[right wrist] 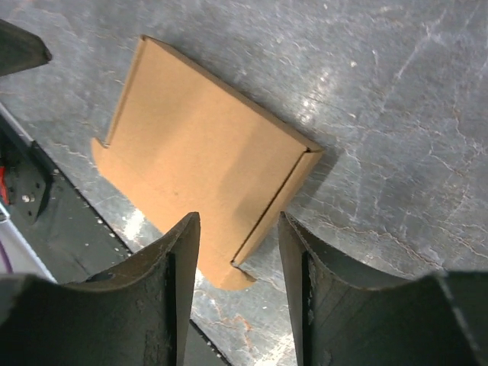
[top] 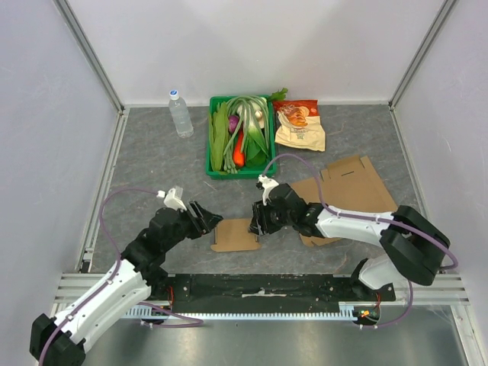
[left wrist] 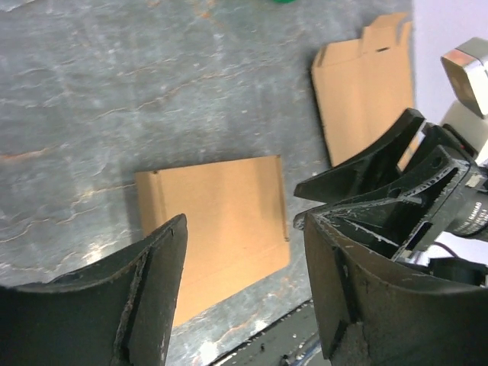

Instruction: Fold the paper box

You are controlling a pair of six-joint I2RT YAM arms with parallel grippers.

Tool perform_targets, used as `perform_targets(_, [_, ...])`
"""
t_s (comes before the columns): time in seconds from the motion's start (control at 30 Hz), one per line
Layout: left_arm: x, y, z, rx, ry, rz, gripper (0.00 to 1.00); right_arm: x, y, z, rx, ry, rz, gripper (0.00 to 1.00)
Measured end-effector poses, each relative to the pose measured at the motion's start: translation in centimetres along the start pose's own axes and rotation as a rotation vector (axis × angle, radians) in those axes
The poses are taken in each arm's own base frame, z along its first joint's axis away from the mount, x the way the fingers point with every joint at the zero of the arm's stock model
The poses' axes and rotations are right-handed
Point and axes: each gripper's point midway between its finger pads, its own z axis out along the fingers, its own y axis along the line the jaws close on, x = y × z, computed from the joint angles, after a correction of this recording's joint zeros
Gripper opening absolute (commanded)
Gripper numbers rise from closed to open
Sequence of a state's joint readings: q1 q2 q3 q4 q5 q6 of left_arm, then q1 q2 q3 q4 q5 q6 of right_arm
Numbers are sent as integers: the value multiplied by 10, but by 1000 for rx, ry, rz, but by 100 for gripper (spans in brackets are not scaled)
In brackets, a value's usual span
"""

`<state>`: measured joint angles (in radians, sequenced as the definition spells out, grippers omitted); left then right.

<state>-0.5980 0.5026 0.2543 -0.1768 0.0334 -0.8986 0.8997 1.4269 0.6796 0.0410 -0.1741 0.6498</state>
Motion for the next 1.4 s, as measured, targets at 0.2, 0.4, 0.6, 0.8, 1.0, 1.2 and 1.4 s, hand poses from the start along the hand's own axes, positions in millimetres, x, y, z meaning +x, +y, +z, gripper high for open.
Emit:
perform_targets(0.2, [22, 37, 8, -109, 43, -26, 77, 10, -16, 14, 40, 35, 21, 40])
perform_targets(0.4, [43, 58, 13, -157, 93, -53, 80, 7, -26, 19, 31, 4, 49, 27])
perform_targets(0.6, [47, 56, 18, -145, 117, -63, 81, 7, -35, 17, -16, -29, 108, 21])
perform_targets(0.8, [48, 44, 24, -89, 133, -79, 79, 7, -36, 16, -44, -44, 127, 20])
perform_targets(1.0, [59, 37, 32, -57, 197, -112, 74, 4, -42, 14, -49, -52, 148, 20])
perform_targets(1.2, [60, 27, 36, -18, 209, -149, 58, 5, -44, 13, -61, -55, 157, 22])
perform_targets(1.4, [61, 23, 37, -11, 224, -198, 39, 5, -46, 13, -58, -47, 148, 46])
